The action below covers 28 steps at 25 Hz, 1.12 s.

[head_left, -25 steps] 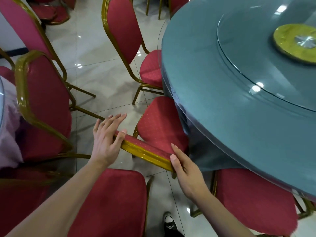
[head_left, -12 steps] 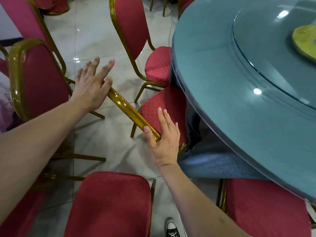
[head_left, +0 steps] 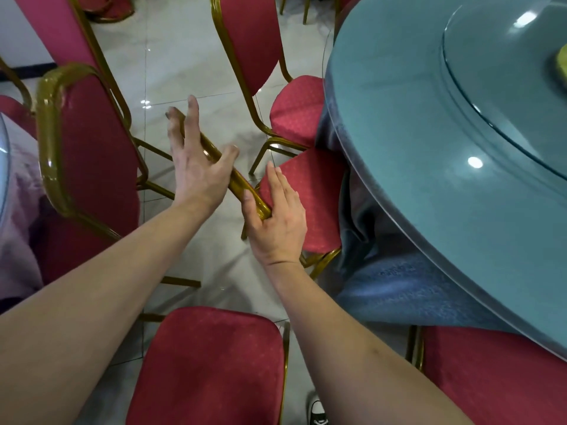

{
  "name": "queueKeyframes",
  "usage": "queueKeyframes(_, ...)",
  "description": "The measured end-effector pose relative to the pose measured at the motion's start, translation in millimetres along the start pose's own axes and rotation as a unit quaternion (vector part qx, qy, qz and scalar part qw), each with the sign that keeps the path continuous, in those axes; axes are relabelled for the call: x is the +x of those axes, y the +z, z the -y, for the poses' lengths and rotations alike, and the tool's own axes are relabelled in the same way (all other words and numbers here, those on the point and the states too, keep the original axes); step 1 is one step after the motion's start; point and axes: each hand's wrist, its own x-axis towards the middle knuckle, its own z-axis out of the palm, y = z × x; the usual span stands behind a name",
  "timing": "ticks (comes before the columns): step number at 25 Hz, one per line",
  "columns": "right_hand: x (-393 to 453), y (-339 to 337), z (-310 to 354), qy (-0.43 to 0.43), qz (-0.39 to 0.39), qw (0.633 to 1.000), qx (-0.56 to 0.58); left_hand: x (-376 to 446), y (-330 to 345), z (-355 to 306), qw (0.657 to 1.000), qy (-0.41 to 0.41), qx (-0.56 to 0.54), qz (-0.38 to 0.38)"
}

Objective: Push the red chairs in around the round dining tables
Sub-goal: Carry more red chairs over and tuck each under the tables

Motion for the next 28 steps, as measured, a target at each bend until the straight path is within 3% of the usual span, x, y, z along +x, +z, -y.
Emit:
queueKeyframes(5, -4.8, 27.0, 7.8, 0.023, 0.015, 1.0, -0.01, 10.3, 2.8, 7.0, 0.999, -0.008, -0.019, -0.035)
queueKeyframes(10, -14.8, 62.5, 18.3, 0.029, 0.051, 0.998, -0.003, 24.9, -16.6, 32.4, 0.999, 0.032, 0.041, -0.003)
queueKeyframes(19, 16.4, 129.2, 41.0, -0.076, 0.091, 0.993, -0.017, 94.2, -60.7, 61.0, 0.988, 0.039, 0.14, 0.055)
queueKeyframes(28, 15.2, 136.4, 57.8, -0.039, 0.129, 0.99, -0.049, 99.8, -72.7, 66.5, 0.956, 0.027, 0.284, 0.062)
